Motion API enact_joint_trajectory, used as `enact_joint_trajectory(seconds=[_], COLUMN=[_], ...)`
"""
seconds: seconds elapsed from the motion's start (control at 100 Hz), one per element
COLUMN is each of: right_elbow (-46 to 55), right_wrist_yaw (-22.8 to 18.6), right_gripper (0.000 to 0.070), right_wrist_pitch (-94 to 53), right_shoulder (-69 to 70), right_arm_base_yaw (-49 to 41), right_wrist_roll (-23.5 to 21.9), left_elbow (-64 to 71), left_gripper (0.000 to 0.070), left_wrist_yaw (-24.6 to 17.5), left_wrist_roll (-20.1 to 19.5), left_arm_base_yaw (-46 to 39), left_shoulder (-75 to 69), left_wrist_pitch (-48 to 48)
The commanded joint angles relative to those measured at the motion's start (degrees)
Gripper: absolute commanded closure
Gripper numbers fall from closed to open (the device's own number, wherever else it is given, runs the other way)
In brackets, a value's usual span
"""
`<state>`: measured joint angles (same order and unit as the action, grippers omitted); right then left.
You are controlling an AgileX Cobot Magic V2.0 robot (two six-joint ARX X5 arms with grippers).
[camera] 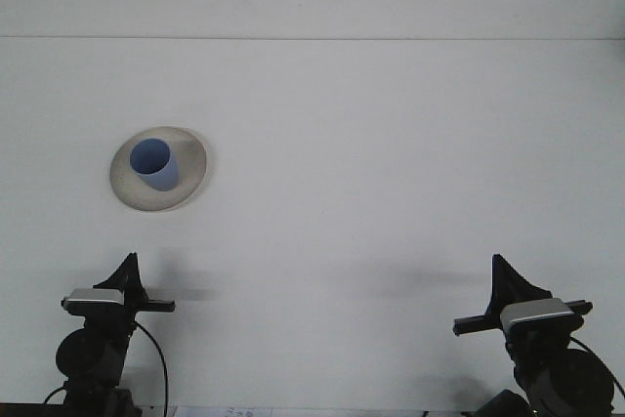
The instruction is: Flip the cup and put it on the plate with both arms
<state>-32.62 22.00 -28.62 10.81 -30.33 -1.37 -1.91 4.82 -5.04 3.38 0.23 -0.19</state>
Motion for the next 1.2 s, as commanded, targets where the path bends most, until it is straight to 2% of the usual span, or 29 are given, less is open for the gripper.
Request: enact_joint_trajectory(seconds=[0.0, 0.16, 0.25, 0.37, 0.46, 0.63, 1.19], right_elbow=[3.93, 16.52, 22.95, 29.09, 31.95, 31.91, 31.89], right_wrist_yaw=[-4.24, -19.41, -23.08, -23.5, -23.52, -23.54, -23.52], right_gripper=[0.0694, 0.0693, 0.0694, 0.0694, 0.0694, 0.0694, 0.0694], right_wrist_pitch=[3.87, 14.73, 19.21, 22.75, 24.48, 22.8, 22.82], right_shoulder=[-0.98, -5.84, -8.61, -10.71, -10.73, -10.73, -10.73], right_arm_base_yaw=[6.29, 21.22, 26.4, 29.83, 30.71, 30.73, 30.73], right_wrist_roll=[1.97, 2.23, 1.07, -1.68, -2.14, 0.33, 0.09], left_elbow=[1.11, 1.11, 1.11, 1.11, 1.11, 1.11, 1.11], left_gripper=[0.0687, 0.0687, 0.0687, 0.0687, 0.0687, 0.0687, 0.0687], left_wrist_yaw=[0.28, 0.28, 0.28, 0.28, 0.28, 0.28, 0.28], left_wrist_roll=[-0.28, -0.28, -0.28, -0.28, -0.28, -0.28, -0.28], left_arm_base_yaw=[-0.11, -0.11, -0.11, -0.11, -0.11, -0.11, -0.11], left_shoulder=[-0.07, -0.07, -0.07, -0.07, -0.07, -0.04, -0.04], left_wrist_pitch=[0.57, 0.52, 0.52, 0.52, 0.52, 0.42, 0.39])
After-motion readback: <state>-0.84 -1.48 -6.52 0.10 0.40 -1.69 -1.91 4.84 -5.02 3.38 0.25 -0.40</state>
